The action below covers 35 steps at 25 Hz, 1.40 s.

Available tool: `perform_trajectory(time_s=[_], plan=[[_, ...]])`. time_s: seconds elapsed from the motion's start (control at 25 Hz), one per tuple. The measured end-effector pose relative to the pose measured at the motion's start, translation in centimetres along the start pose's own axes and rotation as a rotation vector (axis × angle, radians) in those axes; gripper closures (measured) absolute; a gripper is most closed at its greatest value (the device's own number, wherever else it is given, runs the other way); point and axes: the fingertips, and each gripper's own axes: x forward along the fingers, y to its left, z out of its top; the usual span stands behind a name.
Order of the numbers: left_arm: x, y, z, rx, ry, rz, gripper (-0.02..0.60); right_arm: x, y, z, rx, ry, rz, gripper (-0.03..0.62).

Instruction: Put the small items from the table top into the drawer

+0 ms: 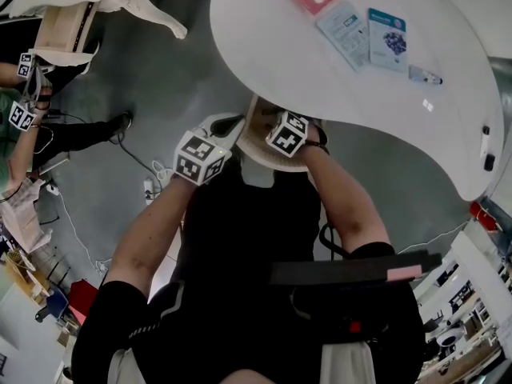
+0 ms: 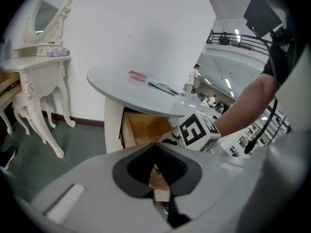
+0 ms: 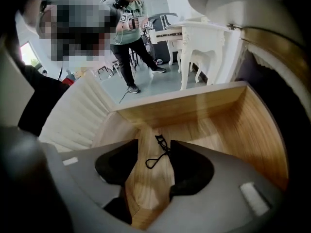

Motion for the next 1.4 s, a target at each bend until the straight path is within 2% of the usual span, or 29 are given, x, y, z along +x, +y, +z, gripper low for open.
perform_trajectory(time_s=[0.28,0.36,0.48,0.76,0.92,1.16,1.4], plan=[[-2.7,-1.6,2.0,0.044,-0.03,-0.03,0.58,-4.2,2.2,0.6,-0.057,-0.028,0.011,0.464],[-3.8,-2.1,2.4,0.046,-0.04,-0.035,0.58,-6.0,3.0,1.4,-0.082,-0.065,-0.017,0.484],[-5.1,-2.8,3.8,0.039,-0.08,-0.04,0.58,-9.3,3.7,2.6,-0.064,-0.139,-0.065,0.531],[-7.4,-6.7,7.9,0.09,-0.196,-0.1,0.58,-19.3,3.9,4.7,0.128,-0.404,-0.206,0.589],[-9.0,-8.4,10.3,0.111,-0.261,-0.117,0.58,-25.3,3.8,6.3,0.247,-0.585,-0.273,0.59],[-11.2,-10.6,14.6,0.144,-0.368,-0.137,0.58,-33.8,3.8,7.5,0.296,-0.786,-0.405,0.591],[-13.3,-12.2,17.1,0.164,-0.443,-0.125,0.581,-40.0,4.0,7.2,0.354,-0.939,-0.518,0.591]])
